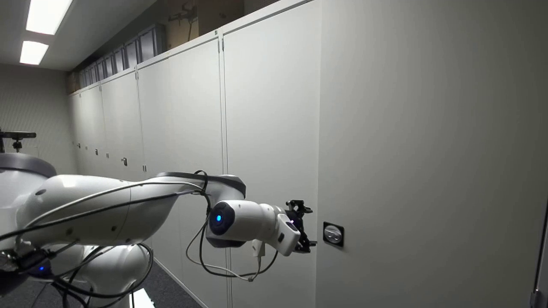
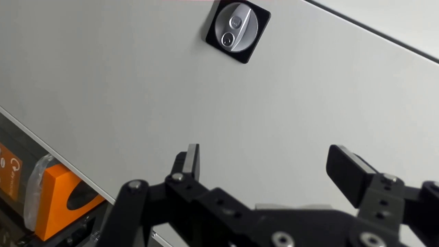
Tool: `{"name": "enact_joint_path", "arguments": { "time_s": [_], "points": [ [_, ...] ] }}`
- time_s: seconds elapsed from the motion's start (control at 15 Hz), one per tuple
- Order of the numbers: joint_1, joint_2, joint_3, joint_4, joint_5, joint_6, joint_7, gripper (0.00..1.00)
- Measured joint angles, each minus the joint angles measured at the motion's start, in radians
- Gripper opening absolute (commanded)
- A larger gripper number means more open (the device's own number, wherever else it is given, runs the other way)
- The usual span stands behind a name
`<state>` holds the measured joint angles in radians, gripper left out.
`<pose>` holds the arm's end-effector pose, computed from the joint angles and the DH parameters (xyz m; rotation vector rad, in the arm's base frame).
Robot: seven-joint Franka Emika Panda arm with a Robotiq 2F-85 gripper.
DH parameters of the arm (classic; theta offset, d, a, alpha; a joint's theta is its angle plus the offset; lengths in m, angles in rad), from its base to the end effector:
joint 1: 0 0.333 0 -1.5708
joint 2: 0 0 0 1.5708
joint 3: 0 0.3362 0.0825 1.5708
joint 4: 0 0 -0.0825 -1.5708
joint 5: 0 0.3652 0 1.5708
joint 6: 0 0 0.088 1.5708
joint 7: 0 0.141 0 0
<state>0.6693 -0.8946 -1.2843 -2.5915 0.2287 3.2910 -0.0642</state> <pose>0.3499 -0.3429 0.4343 -1.8722 1.1983 -1.3285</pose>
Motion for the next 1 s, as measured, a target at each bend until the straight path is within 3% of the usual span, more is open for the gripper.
{"name": "enact_joint_path", "arguments": {
  "time_s": [0.4,1.0],
  "points": [
    [0.064,-0.069,-0.085,0.058,-0.068,0.0,0.0,1.0],
    [0.154,-0.124,-0.139,0.136,-0.091,0.0,0.0,1.0]
  ]
}}
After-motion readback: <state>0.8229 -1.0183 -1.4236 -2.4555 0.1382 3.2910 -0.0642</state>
